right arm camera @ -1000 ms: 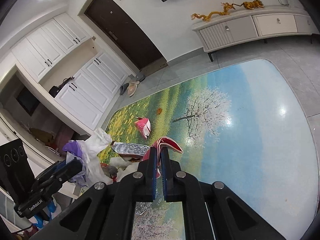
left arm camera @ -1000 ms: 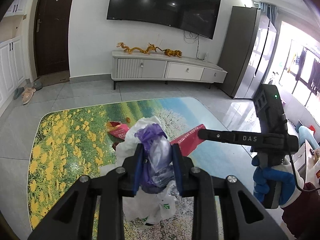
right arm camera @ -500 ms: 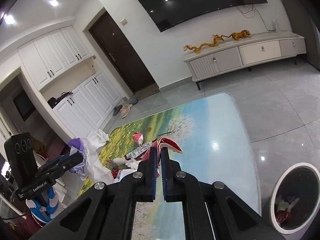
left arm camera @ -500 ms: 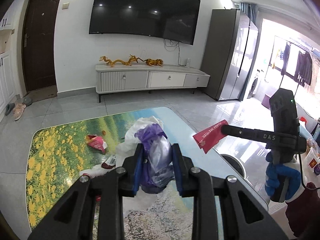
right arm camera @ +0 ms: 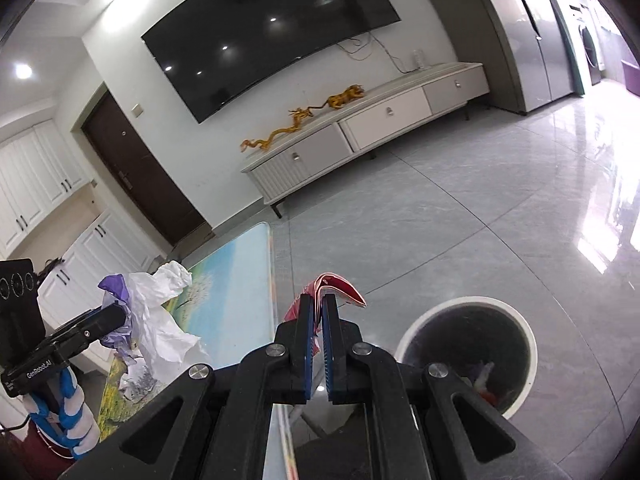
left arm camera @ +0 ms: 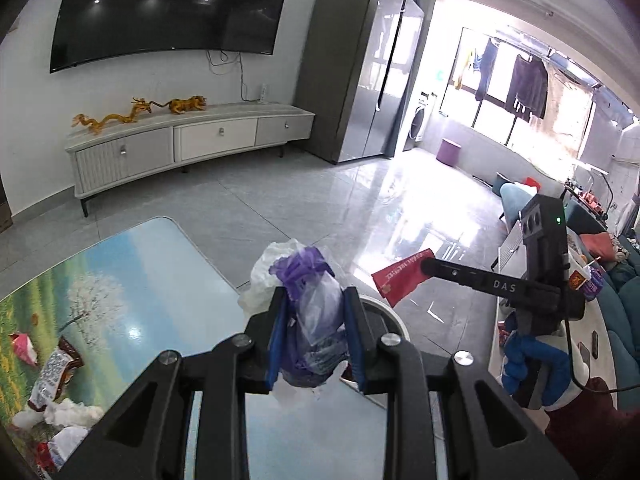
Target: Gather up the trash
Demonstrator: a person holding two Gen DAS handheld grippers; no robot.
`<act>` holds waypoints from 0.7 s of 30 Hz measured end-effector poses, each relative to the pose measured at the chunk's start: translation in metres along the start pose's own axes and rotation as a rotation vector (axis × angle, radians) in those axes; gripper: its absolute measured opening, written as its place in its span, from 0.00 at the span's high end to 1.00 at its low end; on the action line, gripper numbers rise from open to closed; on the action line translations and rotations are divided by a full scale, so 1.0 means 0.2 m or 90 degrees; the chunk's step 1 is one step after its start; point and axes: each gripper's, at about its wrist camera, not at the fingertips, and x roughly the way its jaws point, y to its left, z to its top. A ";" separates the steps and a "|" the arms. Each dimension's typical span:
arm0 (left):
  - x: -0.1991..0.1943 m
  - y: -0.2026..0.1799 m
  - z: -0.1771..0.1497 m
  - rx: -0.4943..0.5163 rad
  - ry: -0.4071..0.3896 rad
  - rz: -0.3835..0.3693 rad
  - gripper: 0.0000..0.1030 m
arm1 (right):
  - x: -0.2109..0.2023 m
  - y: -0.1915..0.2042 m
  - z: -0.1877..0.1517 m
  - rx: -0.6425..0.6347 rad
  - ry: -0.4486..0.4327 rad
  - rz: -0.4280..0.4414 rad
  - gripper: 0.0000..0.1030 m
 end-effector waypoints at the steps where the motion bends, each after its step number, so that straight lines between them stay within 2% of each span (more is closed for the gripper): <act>1: 0.02 -0.01 0.00 0.000 0.002 -0.005 0.75 | 0.00 -0.05 -0.01 0.009 0.000 -0.005 0.95; 5: 0.02 0.02 -0.04 -0.006 0.014 0.007 0.75 | 0.01 -0.17 -0.04 0.035 0.005 -0.017 0.95; 11: -0.16 0.21 -0.18 -0.030 0.039 0.075 0.75 | 0.04 -0.24 -0.05 0.056 0.004 -0.010 0.95; 15: -0.33 0.36 -0.26 -0.099 0.035 0.074 0.73 | 0.03 -0.21 -0.06 0.048 0.003 -0.006 0.95; 18: -0.41 0.41 -0.29 -0.117 0.021 0.091 0.73 | 0.04 -0.17 -0.06 0.040 0.004 -0.002 0.95; 21: -0.47 0.46 -0.31 -0.144 0.011 0.074 0.73 | 0.03 -0.14 -0.05 0.029 0.003 -0.002 0.95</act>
